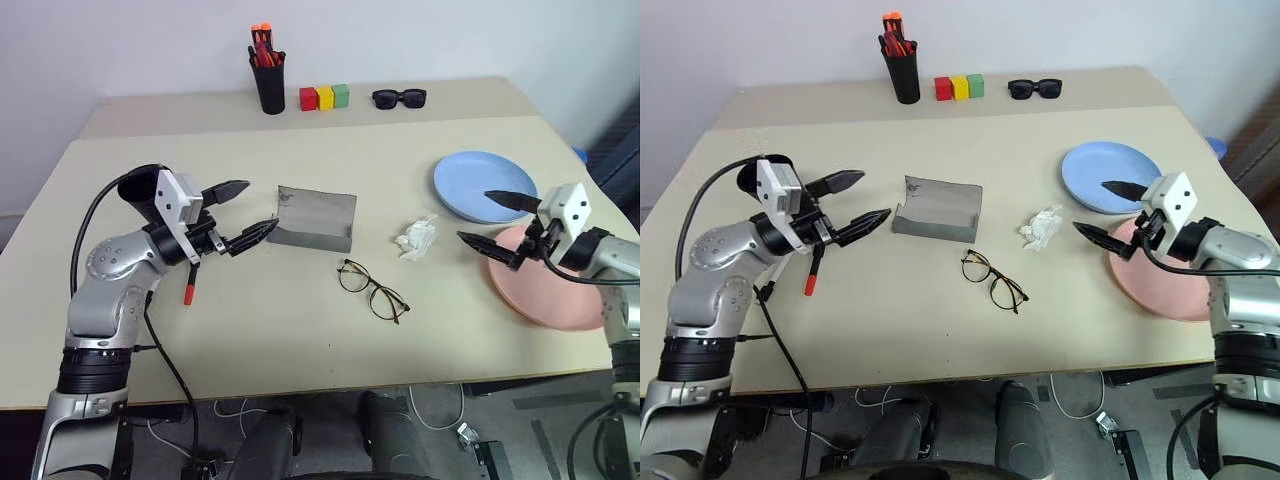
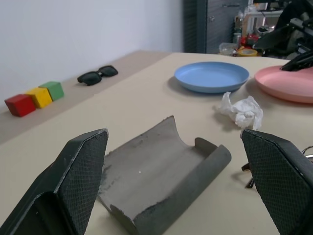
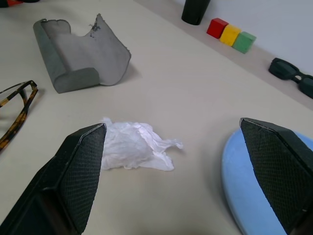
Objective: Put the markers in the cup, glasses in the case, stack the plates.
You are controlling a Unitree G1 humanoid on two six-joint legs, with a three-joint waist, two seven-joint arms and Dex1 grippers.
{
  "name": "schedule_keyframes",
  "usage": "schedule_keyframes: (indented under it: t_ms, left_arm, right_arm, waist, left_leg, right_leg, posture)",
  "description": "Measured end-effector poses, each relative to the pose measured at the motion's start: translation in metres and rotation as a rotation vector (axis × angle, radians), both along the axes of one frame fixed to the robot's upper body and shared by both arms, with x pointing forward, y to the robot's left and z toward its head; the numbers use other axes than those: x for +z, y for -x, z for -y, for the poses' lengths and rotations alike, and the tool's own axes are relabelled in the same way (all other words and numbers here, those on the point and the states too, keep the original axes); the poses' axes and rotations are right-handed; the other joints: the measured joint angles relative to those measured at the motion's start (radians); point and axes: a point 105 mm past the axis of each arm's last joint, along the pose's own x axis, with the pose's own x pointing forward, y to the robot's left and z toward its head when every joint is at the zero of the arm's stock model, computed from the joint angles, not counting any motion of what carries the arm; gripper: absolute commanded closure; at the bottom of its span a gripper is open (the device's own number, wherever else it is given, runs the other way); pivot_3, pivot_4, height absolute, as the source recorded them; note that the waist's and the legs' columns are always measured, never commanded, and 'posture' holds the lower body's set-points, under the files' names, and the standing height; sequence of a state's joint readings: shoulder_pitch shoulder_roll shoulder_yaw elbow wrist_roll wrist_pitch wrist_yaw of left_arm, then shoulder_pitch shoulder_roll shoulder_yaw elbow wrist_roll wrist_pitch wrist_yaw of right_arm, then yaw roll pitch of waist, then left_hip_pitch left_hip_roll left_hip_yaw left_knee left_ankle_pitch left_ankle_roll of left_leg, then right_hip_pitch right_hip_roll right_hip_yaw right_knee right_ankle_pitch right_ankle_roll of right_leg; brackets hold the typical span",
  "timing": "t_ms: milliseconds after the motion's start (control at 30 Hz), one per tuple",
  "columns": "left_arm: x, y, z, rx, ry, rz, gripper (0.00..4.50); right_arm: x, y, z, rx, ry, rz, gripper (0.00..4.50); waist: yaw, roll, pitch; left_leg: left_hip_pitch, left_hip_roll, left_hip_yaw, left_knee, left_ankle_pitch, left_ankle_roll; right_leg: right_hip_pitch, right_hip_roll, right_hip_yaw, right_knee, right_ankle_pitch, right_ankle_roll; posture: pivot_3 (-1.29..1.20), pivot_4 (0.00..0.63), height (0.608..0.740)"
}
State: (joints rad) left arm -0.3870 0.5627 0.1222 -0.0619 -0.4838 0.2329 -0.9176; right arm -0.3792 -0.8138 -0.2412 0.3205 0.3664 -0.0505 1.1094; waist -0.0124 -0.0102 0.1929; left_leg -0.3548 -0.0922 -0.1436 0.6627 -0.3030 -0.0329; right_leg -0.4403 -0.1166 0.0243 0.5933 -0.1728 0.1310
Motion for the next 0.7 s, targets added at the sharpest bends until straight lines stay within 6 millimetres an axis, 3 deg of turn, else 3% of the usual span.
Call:
schedule_keyframes:
  t_ms: [367,500,700]
  left_arm:
    - [-0.006,0.003,0.005,-0.027,-0.003,-0.017,0.0]
    - [-0.011,0.009,-0.011,0.005,-0.006,-0.042,0.0]
    - [-0.001,0.014,-0.052,0.128,0.023,-0.067,0.0]
  right_arm:
    - [-0.002,0.0,-0.003,-0.008,-0.008,0.006,0.03]
    - [0.001,0.0,-0.027,0.051,-0.03,0.022,0.03]
    - [0.007,0.009,-0.065,0.182,-0.071,-0.007,0.03]
  waist:
    - [-0.002,0.0,0.0]
    - [-0.006,0.0,0.0]
    - [0.006,0.0,0.0]
  left_leg:
    - [0.0,0.0,0.0,0.0,0.0,0.0]
    - [0.0,0.001,0.0,0.0,0.0,0.0]
    - [-0.001,0.001,0.0,0.0,0.0,0.0]
  right_leg:
    - [0.0,0.0,0.0,0.0,0.0,0.0]
    - [-0.001,0.001,0.0,0.0,0.0,0.0]
    - [-0.001,0.0,0.0,0.0,0.0,0.0]
  posture:
    - [0.0,0.15,0.74]
    - [0.0,0.15,0.74]
    - [0.0,0.15,0.74]
